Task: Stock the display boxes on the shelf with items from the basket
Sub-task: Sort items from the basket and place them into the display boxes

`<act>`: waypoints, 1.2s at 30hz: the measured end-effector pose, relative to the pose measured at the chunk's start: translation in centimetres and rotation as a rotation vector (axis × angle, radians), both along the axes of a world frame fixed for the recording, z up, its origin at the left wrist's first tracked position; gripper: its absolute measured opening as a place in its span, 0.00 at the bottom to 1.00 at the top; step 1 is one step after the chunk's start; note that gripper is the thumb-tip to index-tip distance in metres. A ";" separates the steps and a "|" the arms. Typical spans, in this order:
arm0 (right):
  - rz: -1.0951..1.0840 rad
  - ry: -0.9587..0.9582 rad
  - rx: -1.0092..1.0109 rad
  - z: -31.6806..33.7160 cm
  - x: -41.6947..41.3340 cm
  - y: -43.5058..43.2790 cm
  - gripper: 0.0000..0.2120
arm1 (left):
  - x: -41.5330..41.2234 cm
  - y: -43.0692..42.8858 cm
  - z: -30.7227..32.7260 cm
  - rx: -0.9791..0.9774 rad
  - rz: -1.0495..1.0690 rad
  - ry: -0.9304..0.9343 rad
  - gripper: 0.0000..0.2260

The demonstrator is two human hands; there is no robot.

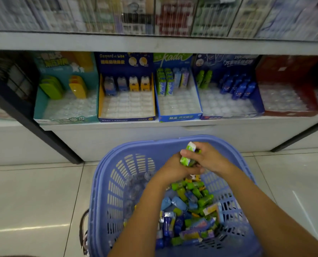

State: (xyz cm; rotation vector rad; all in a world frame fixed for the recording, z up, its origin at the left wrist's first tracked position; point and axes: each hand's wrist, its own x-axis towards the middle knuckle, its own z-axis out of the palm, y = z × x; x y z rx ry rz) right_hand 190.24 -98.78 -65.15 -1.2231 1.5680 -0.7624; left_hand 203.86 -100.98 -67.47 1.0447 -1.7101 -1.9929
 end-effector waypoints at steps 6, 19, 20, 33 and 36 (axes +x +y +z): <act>-0.129 -0.120 -0.087 3.5 0.8 -0.6 0.13 | 1.2 -1.6 4.8 -0.203 0.003 -0.064 0.05; -0.364 -0.760 -0.360 8.9 -1.1 -2.1 0.11 | 3.2 -2.3 8.9 -0.017 0.163 0.150 0.05; -0.356 -0.777 -0.356 9.3 -1.1 -2.5 0.08 | 3.6 -2.6 8.9 0.004 0.209 0.166 0.06; -0.397 -0.492 -0.080 11.6 1.6 -12.5 0.09 | 5.6 -5.2 8.8 0.315 0.711 0.457 0.06; -0.324 -0.145 -0.167 11.1 1.9 -13.4 0.06 | 5.7 -5.6 8.7 0.333 0.731 0.474 0.06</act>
